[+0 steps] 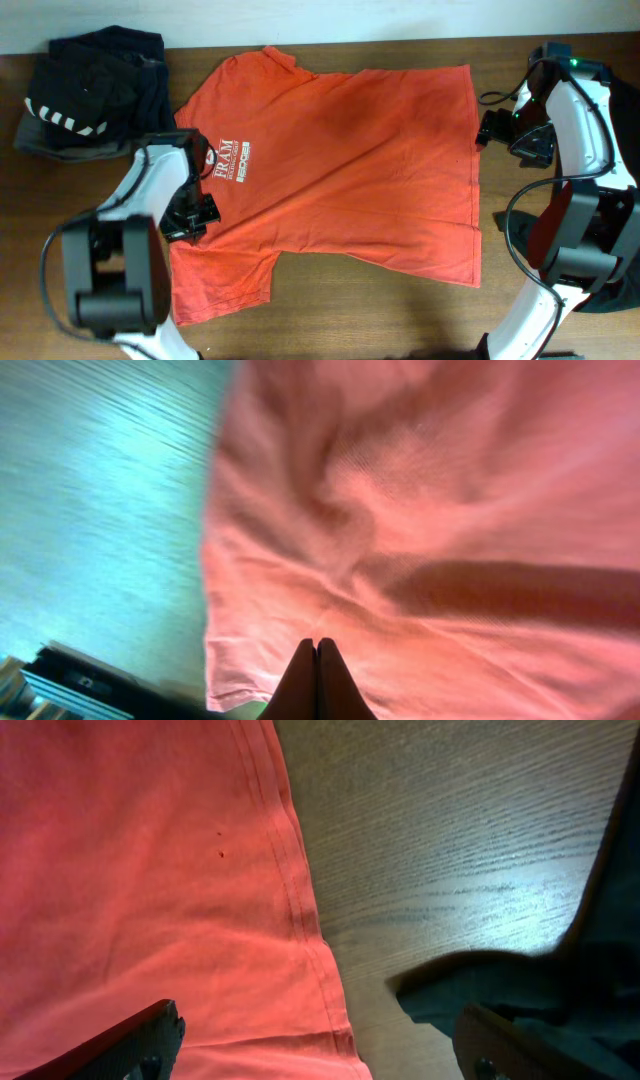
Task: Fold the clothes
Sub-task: 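Move both grippers to the shirt's bottom hem corners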
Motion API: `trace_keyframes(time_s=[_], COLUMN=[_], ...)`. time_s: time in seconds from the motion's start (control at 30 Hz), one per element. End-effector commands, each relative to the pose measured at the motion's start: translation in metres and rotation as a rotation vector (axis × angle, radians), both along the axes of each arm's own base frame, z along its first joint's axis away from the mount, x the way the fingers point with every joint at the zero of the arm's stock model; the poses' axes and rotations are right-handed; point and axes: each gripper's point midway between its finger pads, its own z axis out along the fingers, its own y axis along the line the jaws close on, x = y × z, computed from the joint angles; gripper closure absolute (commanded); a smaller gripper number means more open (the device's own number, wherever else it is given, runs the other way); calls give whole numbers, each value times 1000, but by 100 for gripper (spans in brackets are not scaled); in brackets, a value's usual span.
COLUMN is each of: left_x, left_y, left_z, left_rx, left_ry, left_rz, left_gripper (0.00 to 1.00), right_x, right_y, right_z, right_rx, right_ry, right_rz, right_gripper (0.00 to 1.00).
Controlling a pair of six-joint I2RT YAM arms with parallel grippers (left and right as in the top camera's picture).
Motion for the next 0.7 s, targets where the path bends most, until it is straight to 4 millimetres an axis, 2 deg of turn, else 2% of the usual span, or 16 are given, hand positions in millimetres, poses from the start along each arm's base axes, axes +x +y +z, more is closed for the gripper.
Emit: trace_keyframes(time_s=[0.0, 0.07, 0.1, 0.13, 0.17, 0.27, 0.37, 0.4, 0.5, 0.67], left_x=[10, 10, 10, 10, 11, 10, 9, 8, 3, -14], left_y=[6, 6, 3, 0, -3, -15, -21, -22, -21, -1], left_z=[36, 45, 48, 50, 52, 52, 52, 52, 57, 73], left_rx=[51, 45, 31, 12, -6, -73, -116, -120, -112, 15], left_ry=[-152, -178, -191, -202, -209, -211, -203, -201, -200, -188], left_rz=[17, 19, 22, 26, 30, 41, 29, 31, 52, 104], left_gripper=[100, 97, 68, 22, 1, 1, 4, 7, 7, 5], right_x=[4, 6, 7, 7, 6, 0, -14, -21, -48, -83], right_y=[-3, -6, -9, -11, -12, -7, 0, 4, 18, 27], right_z=[15, 19, 23, 29, 33, 51, 59, 57, 43, 20], right_rx=[-14, -29, -46, -62, -67, -70, -72, -67, -46, -40], right_ry=[-44, -63, -74, -88, -97, -124, -93, -64, 58, 175], right_rz=[-57, -101, -117, -134, -144, -150, -140, -148, -149, -248], right_gripper=[12, 12, 12, 12, 12, 12, 12, 11, 11, 5])
